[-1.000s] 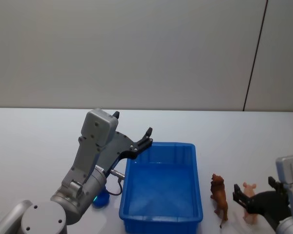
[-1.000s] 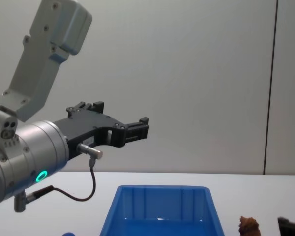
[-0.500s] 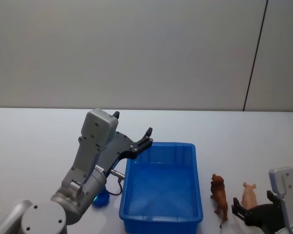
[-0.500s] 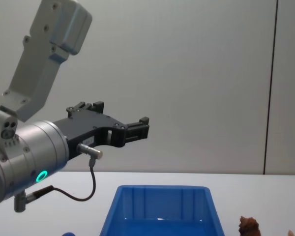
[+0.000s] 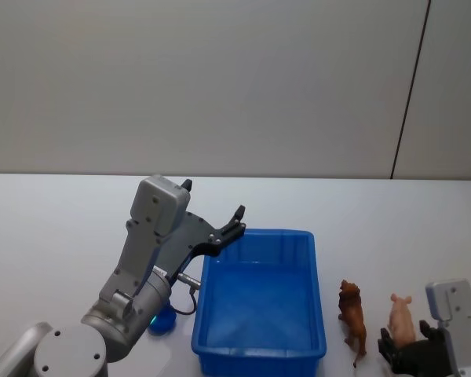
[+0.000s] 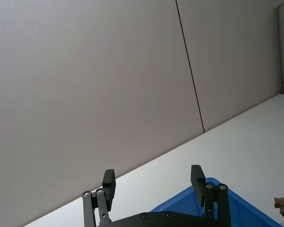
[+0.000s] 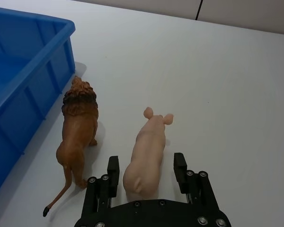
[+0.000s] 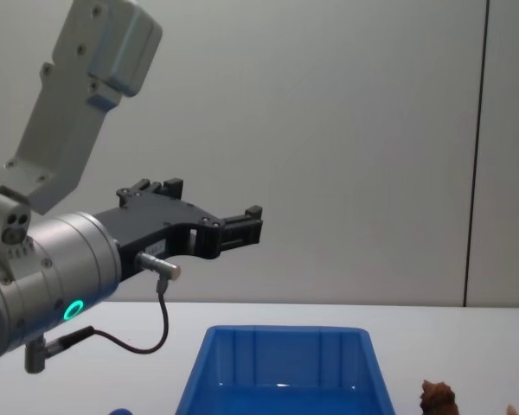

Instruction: Pick up the two dolls from the table and place them into the box.

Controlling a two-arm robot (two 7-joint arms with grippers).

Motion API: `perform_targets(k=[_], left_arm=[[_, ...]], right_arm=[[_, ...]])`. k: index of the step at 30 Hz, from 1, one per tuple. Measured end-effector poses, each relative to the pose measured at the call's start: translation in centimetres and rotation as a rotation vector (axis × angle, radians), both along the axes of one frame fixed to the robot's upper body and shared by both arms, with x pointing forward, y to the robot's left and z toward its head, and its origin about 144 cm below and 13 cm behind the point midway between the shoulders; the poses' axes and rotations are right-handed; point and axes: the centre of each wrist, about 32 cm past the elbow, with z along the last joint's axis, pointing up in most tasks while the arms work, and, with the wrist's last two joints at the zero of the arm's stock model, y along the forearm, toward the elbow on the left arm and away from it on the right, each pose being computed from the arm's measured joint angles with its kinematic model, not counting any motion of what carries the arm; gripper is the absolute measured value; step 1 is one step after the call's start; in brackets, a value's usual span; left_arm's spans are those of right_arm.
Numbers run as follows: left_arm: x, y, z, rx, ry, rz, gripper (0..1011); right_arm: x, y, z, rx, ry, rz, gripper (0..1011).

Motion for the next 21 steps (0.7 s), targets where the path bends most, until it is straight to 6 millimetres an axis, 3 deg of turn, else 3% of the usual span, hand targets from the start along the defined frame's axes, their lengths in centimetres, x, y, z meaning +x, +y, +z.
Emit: perform_targets(k=[11,21], left_arm=[[0.0,0.0,0.0,0.000,0.000,0.000,1001],[0.0,0.0,0.0,0.000,0.000,0.000,1001]], right_arm=[[0.2,0.0,-0.3,0.005,0.014,-0.012,393],[0.2,0.0,1.1,0.009,-0.052,-0.019,383]])
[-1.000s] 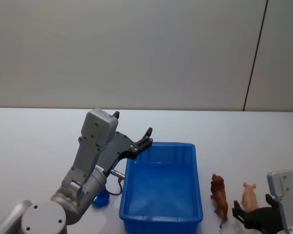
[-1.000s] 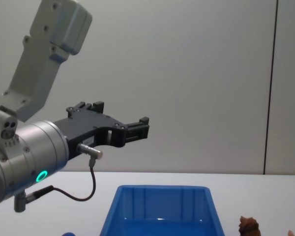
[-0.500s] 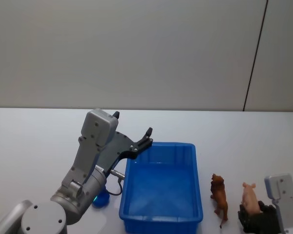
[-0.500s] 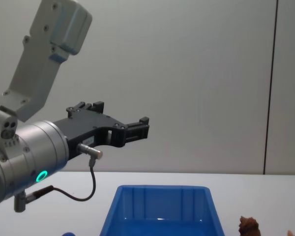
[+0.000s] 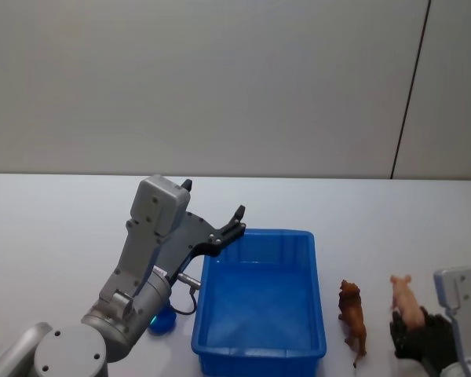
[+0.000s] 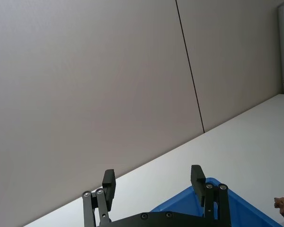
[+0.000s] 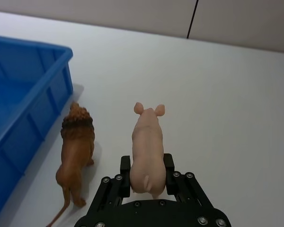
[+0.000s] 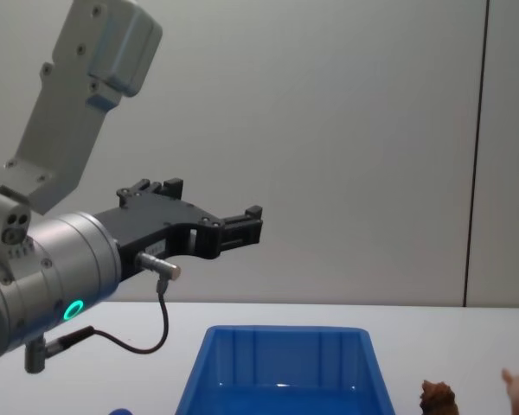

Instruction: Pick up the two dolls from the table and place them into the box.

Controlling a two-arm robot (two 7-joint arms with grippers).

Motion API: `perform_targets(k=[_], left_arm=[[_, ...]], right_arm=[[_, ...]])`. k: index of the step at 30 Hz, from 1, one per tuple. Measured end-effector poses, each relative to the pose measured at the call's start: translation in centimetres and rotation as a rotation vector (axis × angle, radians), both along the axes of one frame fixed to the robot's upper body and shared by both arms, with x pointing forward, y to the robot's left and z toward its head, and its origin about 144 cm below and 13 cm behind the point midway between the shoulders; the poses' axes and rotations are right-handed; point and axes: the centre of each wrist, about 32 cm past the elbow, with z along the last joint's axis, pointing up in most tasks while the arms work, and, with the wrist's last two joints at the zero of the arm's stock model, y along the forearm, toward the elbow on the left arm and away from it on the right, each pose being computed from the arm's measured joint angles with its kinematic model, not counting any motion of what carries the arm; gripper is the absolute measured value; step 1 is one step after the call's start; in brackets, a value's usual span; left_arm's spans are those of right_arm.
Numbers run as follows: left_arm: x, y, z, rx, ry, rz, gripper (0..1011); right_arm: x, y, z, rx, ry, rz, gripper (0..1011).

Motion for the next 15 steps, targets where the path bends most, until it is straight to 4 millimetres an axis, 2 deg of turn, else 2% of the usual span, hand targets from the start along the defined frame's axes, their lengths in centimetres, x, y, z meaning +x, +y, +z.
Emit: perform_targets(k=[15], left_arm=[[0.0,0.0,0.0,0.000,0.000,0.000,1001]], right_arm=[[0.5,-0.4,3.5,0.014,-0.159,0.072,383]])
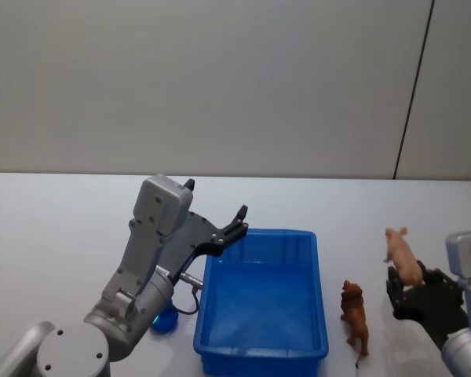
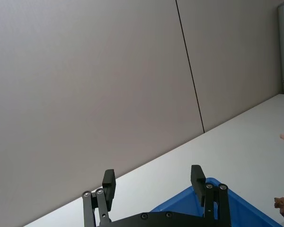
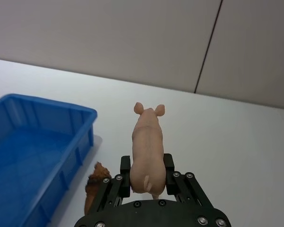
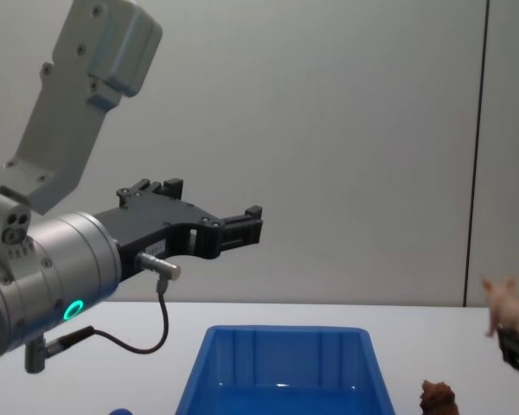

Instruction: Pick up the two dolls from the table and place them into the box.

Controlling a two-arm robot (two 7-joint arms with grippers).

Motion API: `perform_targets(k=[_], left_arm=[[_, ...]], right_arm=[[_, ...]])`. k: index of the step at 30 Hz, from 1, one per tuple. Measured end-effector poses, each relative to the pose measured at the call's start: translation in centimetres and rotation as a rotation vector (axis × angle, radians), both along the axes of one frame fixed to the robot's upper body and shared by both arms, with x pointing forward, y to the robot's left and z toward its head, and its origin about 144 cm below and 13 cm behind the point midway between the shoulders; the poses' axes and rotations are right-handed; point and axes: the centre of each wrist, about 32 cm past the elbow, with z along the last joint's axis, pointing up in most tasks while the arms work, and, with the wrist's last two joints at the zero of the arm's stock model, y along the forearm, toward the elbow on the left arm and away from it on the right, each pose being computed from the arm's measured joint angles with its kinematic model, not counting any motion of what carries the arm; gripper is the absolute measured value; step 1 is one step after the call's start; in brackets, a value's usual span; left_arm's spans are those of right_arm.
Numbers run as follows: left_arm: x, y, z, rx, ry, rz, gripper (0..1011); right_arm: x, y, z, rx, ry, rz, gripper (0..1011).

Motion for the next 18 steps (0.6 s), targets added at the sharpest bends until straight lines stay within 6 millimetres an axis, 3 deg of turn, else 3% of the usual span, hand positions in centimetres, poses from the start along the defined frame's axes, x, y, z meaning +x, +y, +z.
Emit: perform_targets(k=[18], left_arm=[[0.0,0.0,0.0,0.000,0.000,0.000,1001]], right_arm=[[2.3,1.0,2.0,0.033,-0.072,0.245,383]])
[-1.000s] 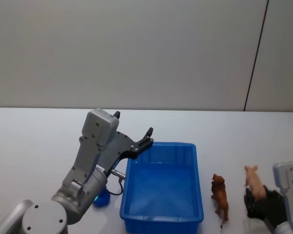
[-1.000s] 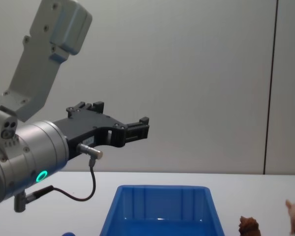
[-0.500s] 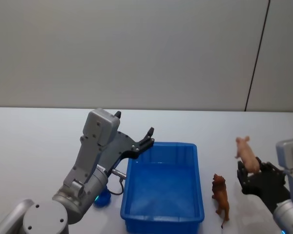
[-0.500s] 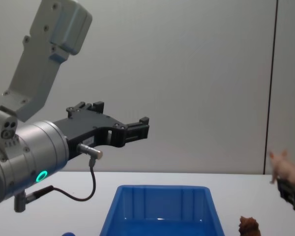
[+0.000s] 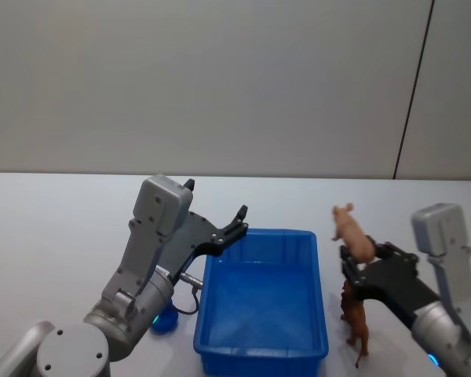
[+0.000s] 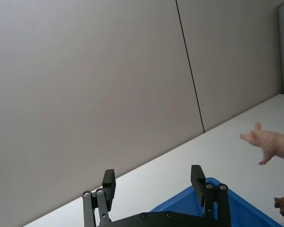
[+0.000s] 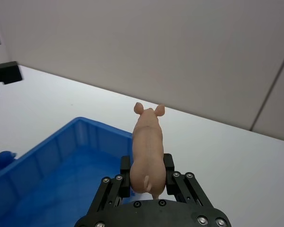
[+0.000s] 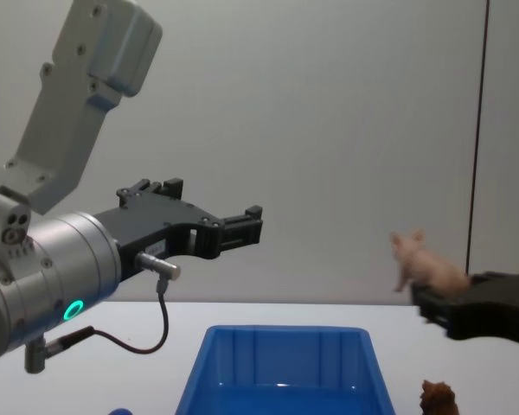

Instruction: Pick up the two dolls from the table and place them into the box.

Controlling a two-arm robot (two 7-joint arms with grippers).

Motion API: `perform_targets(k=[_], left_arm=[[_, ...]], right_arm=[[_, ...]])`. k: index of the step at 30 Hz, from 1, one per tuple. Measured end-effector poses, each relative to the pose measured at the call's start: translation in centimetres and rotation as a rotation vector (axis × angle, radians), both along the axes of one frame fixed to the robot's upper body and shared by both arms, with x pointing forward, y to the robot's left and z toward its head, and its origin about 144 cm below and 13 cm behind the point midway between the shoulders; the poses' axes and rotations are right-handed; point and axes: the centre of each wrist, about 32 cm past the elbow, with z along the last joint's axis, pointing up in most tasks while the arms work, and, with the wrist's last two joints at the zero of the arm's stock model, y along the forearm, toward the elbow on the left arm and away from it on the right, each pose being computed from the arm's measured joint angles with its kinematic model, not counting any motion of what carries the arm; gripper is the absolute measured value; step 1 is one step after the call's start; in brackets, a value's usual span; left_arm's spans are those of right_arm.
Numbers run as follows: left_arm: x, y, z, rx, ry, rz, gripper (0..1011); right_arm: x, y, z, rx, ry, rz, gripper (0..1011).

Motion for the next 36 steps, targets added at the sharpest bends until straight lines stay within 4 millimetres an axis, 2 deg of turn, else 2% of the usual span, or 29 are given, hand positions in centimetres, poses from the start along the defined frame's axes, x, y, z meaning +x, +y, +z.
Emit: perform_targets(k=[9,13,19,21,23,26,28,30,33,36], left_arm=[[0.0,0.0,0.0,0.000,0.000,0.000,1001],[0.0,0.0,0.0,0.000,0.000,0.000,1001],[0.0,0.0,0.0,0.000,0.000,0.000,1001],[0.0,0.0,0.0,0.000,0.000,0.000,1001],[0.0,0.0,0.0,0.000,0.000,0.000,1001],[0.0,0.0,0.0,0.000,0.000,0.000,1001],[0.0,0.0,0.0,0.000,0.000,0.000,1001],[0.0,0.0,0.0,0.000,0.000,0.000,1001],[0.0,0.0,0.0,0.000,0.000,0.000,1001],[0.0,0.0,0.0,0.000,0.000,0.000,1001]], right_arm=[[1.8,1.9,-0.3,0.002,0.020,0.140,383],[2.8,3.0,-0.8,-0.001,0.036,0.198,417],[4.3,5.2,-1.6,-0.012,0.065,0.283,609],[4.6,5.5,-1.7,-0.017,0.069,0.293,653],[4.7,5.8,-1.8,-0.020,0.075,0.300,751],[5.1,6.3,-2.1,-0.032,0.082,0.303,845],[5.1,6.4,-2.1,-0.034,0.082,0.301,862],[5.1,6.5,-2.2,-0.045,0.085,0.287,945],[5.1,6.5,-2.3,-0.053,0.084,0.270,1000],[4.9,6.4,-2.4,-0.065,0.084,0.242,1001]])
